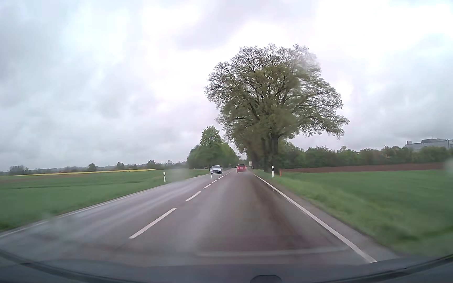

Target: Follow the waypoints while adhering to traffic rules and regulations

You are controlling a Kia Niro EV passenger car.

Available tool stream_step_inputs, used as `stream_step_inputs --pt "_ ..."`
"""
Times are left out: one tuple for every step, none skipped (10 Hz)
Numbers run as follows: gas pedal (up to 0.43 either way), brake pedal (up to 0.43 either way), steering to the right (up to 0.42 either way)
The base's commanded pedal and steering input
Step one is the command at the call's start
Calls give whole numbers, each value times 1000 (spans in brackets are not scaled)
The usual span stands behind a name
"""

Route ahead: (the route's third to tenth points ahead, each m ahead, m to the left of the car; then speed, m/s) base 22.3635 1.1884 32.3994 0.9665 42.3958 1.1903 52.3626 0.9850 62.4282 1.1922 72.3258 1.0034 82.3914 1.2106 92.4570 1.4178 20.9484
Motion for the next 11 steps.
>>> stream_step_inputs --pt "177 0 0" --pt "169 0 0" --pt "157 0 0" --pt "138 0 0" --pt "87 0 0" --pt "28 0 0" --pt "28 0 0" --pt "28 0 0" --pt "28 0 0" --pt "28 0 0" --pt "28 0 0"
